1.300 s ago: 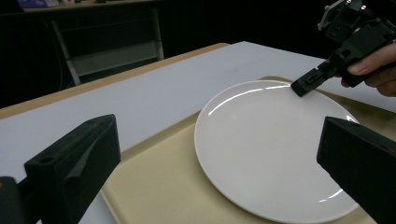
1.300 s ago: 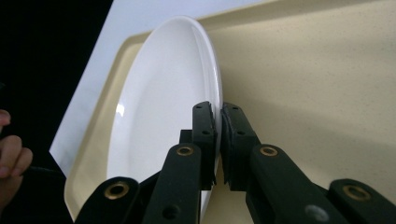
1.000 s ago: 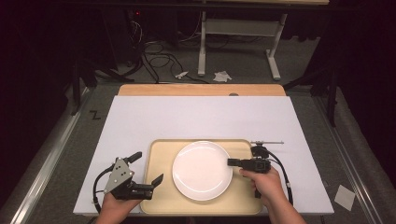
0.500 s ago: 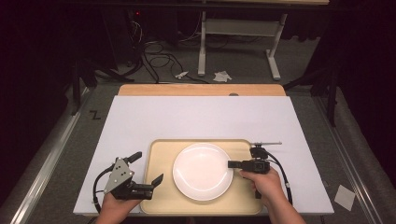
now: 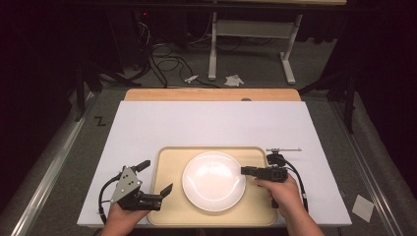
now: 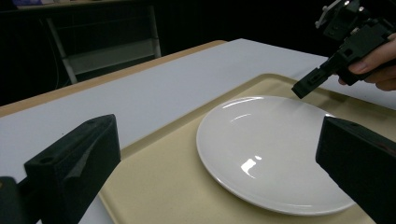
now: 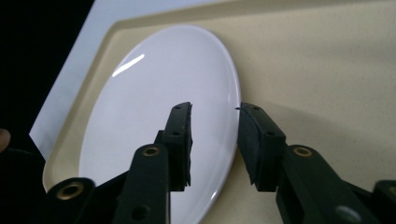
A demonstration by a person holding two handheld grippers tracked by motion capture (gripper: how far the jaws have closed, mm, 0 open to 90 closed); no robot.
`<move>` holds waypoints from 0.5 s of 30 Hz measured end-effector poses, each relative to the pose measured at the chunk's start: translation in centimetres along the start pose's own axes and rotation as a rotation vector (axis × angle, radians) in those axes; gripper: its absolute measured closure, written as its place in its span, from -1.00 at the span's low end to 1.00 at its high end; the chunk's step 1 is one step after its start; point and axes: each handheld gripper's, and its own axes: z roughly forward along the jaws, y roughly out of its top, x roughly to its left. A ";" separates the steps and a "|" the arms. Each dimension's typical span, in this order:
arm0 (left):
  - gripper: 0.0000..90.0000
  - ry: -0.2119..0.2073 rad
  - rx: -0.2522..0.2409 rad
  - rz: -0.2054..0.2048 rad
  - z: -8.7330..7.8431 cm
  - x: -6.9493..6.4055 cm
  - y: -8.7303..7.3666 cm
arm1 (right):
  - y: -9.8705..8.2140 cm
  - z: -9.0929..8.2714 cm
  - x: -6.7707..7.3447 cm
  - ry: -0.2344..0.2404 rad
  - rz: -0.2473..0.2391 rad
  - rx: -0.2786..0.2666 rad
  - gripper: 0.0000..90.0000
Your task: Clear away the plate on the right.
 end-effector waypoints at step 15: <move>-0.98 -0.008 0.036 -0.003 0.6 -0.1 -0.2 | 0.9 -5.9 1.6 -0.110 -0.307 -0.235 -0.33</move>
